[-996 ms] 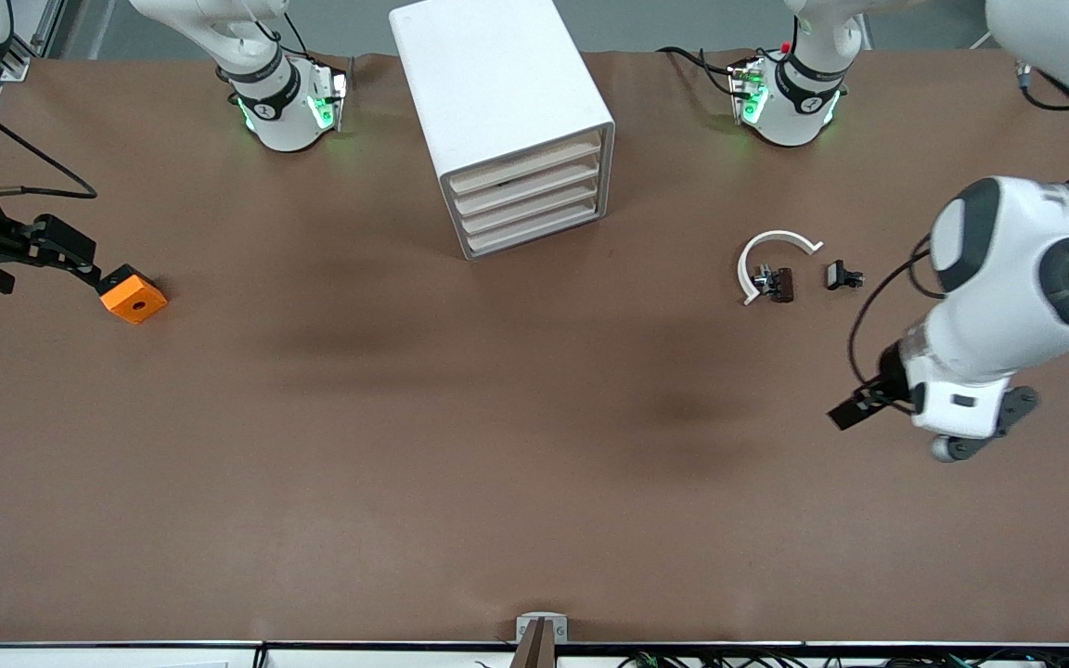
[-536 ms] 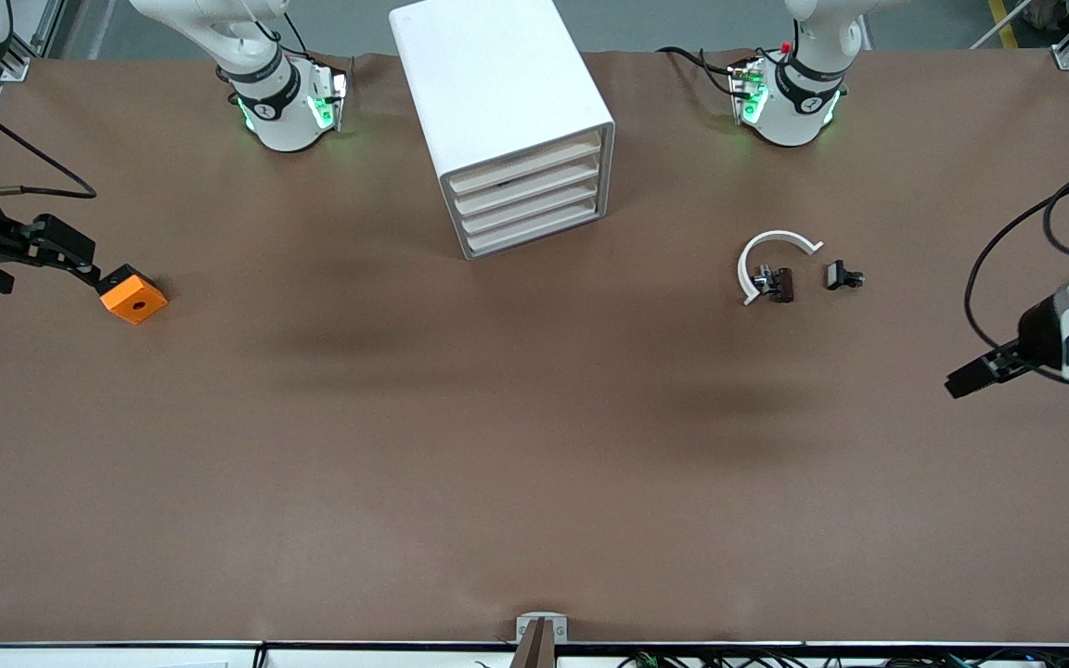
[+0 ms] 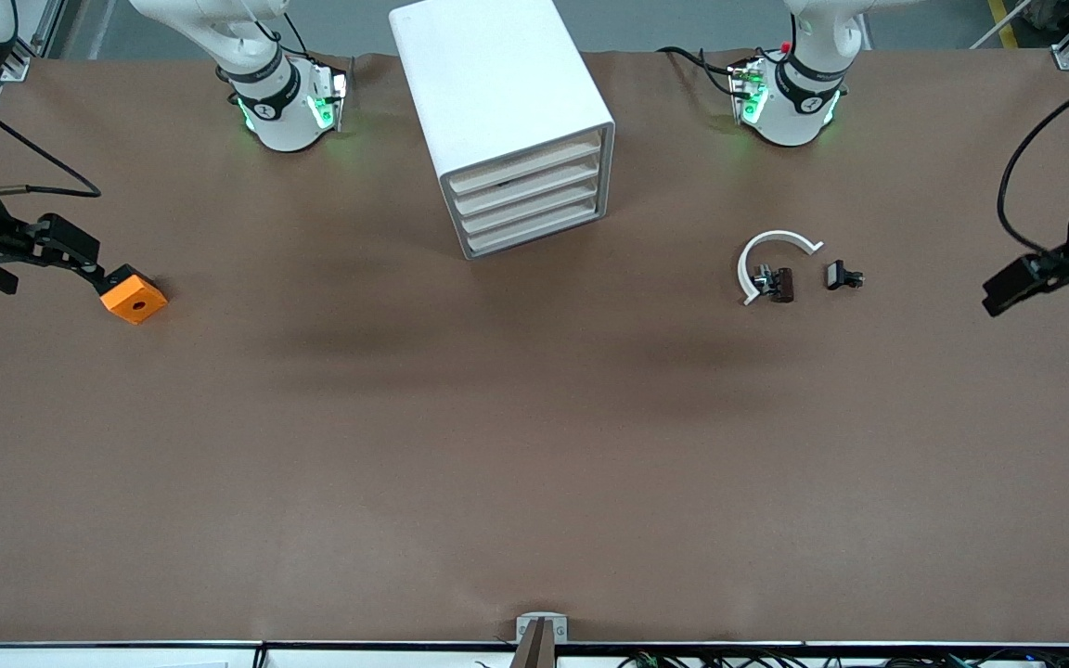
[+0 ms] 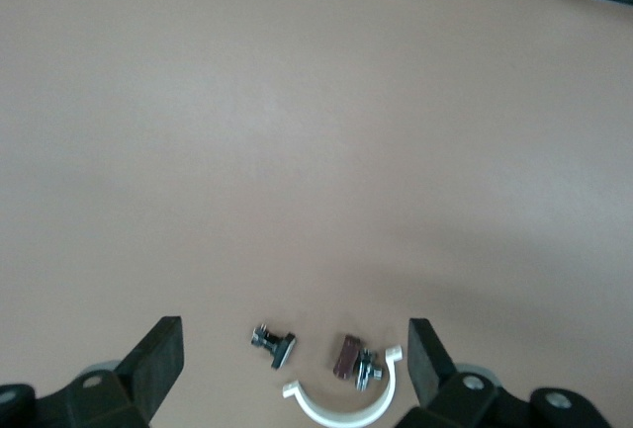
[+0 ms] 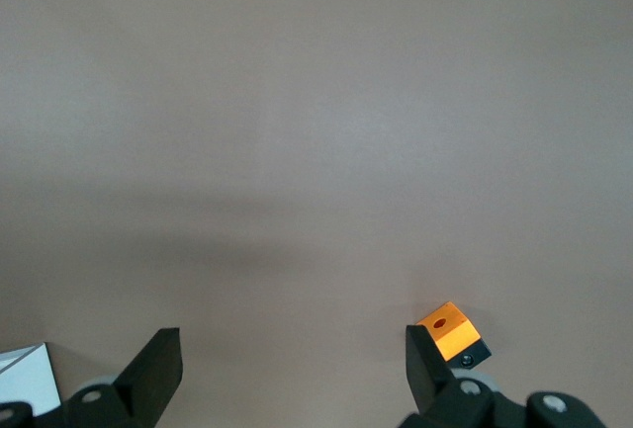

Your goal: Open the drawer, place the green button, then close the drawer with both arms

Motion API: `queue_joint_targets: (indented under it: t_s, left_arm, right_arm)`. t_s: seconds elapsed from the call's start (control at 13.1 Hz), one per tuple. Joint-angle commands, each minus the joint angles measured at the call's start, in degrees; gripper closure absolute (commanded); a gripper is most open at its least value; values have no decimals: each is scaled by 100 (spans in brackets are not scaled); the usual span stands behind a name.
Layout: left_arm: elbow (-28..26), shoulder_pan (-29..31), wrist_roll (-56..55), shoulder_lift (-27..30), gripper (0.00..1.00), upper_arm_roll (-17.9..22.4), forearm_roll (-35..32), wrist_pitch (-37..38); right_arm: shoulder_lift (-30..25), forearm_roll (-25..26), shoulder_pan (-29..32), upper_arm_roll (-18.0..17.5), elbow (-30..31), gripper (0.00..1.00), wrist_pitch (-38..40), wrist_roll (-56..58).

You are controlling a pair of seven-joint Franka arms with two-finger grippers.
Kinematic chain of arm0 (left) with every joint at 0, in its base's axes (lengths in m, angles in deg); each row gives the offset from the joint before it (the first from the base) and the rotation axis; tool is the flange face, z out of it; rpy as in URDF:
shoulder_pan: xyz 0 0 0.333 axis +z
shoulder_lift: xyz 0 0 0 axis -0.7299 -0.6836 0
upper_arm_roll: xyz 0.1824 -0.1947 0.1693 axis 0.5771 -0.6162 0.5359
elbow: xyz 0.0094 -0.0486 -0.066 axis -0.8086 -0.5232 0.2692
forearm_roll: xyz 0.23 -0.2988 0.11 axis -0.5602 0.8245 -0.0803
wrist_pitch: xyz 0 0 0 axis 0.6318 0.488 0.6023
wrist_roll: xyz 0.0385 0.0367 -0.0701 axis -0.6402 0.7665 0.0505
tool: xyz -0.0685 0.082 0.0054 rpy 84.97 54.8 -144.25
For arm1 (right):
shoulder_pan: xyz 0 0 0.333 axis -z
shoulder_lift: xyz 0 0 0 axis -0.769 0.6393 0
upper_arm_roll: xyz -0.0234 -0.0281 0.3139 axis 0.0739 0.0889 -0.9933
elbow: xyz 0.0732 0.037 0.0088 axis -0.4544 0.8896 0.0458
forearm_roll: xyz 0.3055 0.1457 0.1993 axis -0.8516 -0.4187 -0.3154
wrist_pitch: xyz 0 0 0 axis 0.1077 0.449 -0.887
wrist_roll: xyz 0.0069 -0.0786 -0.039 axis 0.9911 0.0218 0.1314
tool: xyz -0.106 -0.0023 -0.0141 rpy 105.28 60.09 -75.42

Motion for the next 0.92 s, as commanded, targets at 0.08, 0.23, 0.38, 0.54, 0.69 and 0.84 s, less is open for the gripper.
queue_joint_targets:
  t_s: [0.08,0.23,0.38,0.54,0.69,0.84]
  left_arm:
    - [-908,-57,676,977,0,504,780,212]
    - [-1059,-162,836,1198,0,523,799,527]
    - [-1059,-311,836,1208,0,523,764,687]
    - [-1051,-364,827,1190,0,523,738,617]
    - [-1051,-364,730,1199,0,471,668,503]
    - [-1016,-364,792,1190,0,374,440,503]
  right_arm:
    - [-23,99,25,-40,-43,0,23,58]
    - [-14,99,33,-40,-43,0,14,58]
    - [-14,99,51,-40,-43,0,14,67]
    - [-23,99,42,-40,-43,0,14,67]
    - [-14,99,42,-40,-43,0,23,76]
    - [-14,99,34,-40,-34,0,40,93]
